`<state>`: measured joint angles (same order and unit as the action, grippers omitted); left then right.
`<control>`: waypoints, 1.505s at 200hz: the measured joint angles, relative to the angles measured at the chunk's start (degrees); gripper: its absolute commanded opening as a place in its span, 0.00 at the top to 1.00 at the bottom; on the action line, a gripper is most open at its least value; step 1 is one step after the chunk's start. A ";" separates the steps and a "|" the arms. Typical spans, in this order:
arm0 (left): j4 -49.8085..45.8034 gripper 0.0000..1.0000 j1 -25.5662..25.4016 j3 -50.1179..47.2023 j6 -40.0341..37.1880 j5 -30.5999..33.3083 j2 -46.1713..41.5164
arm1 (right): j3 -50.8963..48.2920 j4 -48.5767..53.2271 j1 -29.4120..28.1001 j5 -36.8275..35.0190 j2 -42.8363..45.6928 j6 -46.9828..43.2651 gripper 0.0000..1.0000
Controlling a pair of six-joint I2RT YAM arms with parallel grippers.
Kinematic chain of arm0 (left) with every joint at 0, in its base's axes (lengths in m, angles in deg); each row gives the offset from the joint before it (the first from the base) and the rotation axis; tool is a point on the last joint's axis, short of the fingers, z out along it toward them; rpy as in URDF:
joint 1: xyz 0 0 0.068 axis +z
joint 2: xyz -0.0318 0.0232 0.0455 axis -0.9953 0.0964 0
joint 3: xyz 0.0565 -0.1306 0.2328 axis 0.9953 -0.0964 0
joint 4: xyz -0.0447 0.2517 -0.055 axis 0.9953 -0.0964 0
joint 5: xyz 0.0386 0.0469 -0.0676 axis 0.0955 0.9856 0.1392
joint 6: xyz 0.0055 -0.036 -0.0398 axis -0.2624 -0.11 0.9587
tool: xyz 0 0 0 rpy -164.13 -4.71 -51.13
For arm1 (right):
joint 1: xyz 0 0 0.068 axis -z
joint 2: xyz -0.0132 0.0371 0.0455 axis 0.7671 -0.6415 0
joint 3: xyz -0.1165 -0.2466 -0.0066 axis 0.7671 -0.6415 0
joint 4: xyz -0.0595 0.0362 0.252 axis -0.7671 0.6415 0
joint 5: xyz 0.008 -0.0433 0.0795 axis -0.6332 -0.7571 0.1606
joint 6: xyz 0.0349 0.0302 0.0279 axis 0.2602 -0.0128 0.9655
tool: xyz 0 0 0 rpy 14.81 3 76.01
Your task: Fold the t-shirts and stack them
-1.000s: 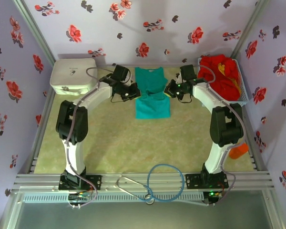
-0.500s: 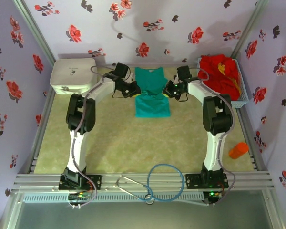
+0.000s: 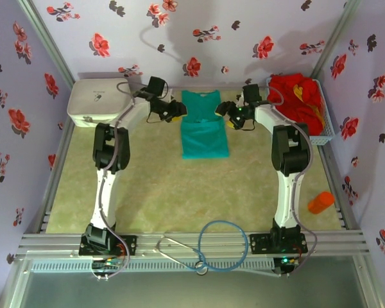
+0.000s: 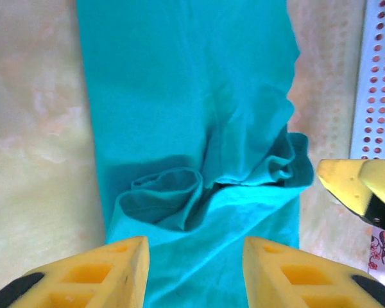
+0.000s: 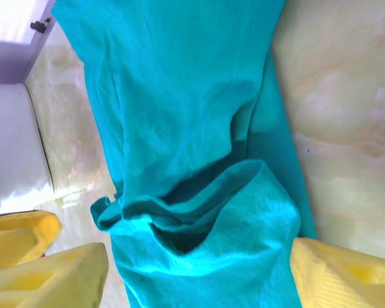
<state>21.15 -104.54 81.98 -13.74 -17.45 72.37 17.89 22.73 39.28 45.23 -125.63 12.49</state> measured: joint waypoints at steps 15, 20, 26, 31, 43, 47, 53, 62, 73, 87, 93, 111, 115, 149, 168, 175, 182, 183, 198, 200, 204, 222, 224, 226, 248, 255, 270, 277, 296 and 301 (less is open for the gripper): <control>0.61 0.57 -0.15 -4.63 0.04 -0.02 -4.46 | -3.28 -0.02 -0.20 0.04 2.97 0.00 0.20; 1.05 0.57 -0.33 -6.71 0.09 -0.02 -6.43 | -4.61 0.00 -0.35 0.07 4.37 0.00 0.20; 1.38 0.57 -0.59 -8.72 0.26 -0.04 -8.41 | -5.86 0.00 -0.57 0.20 5.77 0.02 0.20; 1.92 0.57 -0.90 -10.45 0.37 -0.07 -10.05 | -6.84 -0.02 -0.79 0.39 6.86 0.20 0.20; 3.76 0.57 -1.92 -14.78 0.94 -0.04 -13.86 | -9.07 -0.90 -1.46 1.18 9.33 0.83 0.20; 4.17 0.57 -2.25 -15.91 1.25 -0.02 -14.78 | -9.75 -1.29 -1.73 1.46 10.05 1.20 0.20; 4.96 0.57 -3.13 -17.84 1.84 -0.02 -16.28 | -10.54 -1.79 -2.19 1.81 10.91 1.81 0.19; 6.21 0.57 -4.46 -20.24 2.56 -0.02 -17.88 | -11.87 -2.97 -2.95 2.51 11.98 2.80 0.19; 8.07 0.57 -6.45 -23.17 3.89 -0.04 -19.19 | -13.86 -4.55 -3.85 3.13 13.25 4.37 0.19; 10.75 0.57 -9.16 -26.93 5.55 0.24 -20.00 | -16.87 -7.23 -4.79 4.02 14.36 6.69 0.19; 11.61 0.57 -10.12 -28.17 6.29 0.35 -20.02 | -17.99 -8.11 -5.18 4.37 14.53 7.54 0.19; 14.73 0.57 -12.90 -32.04 8.41 0.44 -19.98 | -21.29 -11.04 -5.88 4.76 14.60 9.75 0.19; 15.26 0.57 -13.29 -32.65 8.85 0.44 -19.98 | -21.97 -11.61 -5.92 4.76 14.60 10.21 0.19; 20.79 0.58 -13.84 -35.85 11.30 0.50 -17.35 | -26.08 -16.98 -5.92 5.20 12.96 13.16 0.19; 22.01 0.59 -13.55 -36.37 11.74 0.94 -15.06 | -27.76 -19.34 -5.92 5.22 11.39 13.81 0.19; 22.47 0.59 -13.51 -36.79 11.89 1.16 -14.45 | -28.50 -19.98 -5.92 5.20 11.04 13.81 0.19; 22.82 0.59 -13.42 -37.31 11.98 1.38 -14.16 | -29.03 -20.85 -5.92 5.51 10.99 13.81 0.19; 22.95 0.59 -13.40 -37.44 11.98 1.42 -14.14 | -29.07 -20.92 -5.92 5.53 11.04 13.81 0.19; 24.30 0.59 -13.40 -38.93 12.22 1.49 -14.08 | -29.90 -22.27 -5.92 5.66 11.17 13.79 0.19; 24.61 0.59 -13.40 -39.10 12.35 1.46 -14.08 | -30.01 -22.47 -5.92 5.73 11.19 13.79 0.19; 25.27 0.59 -13.40 -39.45 12.37 1.46 -14.08 | -30.27 -22.84 -5.92 5.75 11.28 13.79 0.19; 28.13 0.60 -13.40 -41.40 12.87 1.36 -14.64 | -31.43 -24.44 -5.90 5.79 11.72 13.77 0.20; 28.44 0.60 -13.40 -41.68 12.90 1.36 -14.75 | -31.56 -24.59 -5.90 5.79 11.74 13.77 0.20; 28.92 0.60 -13.40 -42.03 13.03 1.36 -14.88 | -31.71 -24.76 -5.90 5.79 11.80 13.75 0.20; 31.87 0.60 -13.40 -44.78 13.75 1.31 -16.11 | -33.14 -26.01 -5.92 5.81 12.52 13.62 0.20; 32.50 0.60 -13.40 -45.59 13.94 1.29 -16.52 | -33.62 -26.08 -5.92 5.81 12.90 13.60 0.20; 33.55 0.60 -13.40 -47.23 14.32 1.27 -17.42 | -34.58 -25.86 -5.92 5.81 13.75 13.49 0.20; 33.88 0.60 -13.42 -47.89 14.47 1.22 -17.84 | -34.93 -25.35 -5.99 5.79 14.16 13.22 0.20; 35.28 0.60 -13.60 -49.92 15.52 0.59 -18.86 | -36.00 -24.13 -6.08 5.81 15.32 12.66 0.20; 35.82 0.61 -13.77 -50.53 15.85 0.31 -19.12 | -36.46 -23.80 -6.08 5.79 15.72 12.57 0.20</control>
<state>56.97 -118.31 31.44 2.11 -17.15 53.25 -18.57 -1.07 33.21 51.02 -109.91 25.05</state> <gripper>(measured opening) 0.398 0.799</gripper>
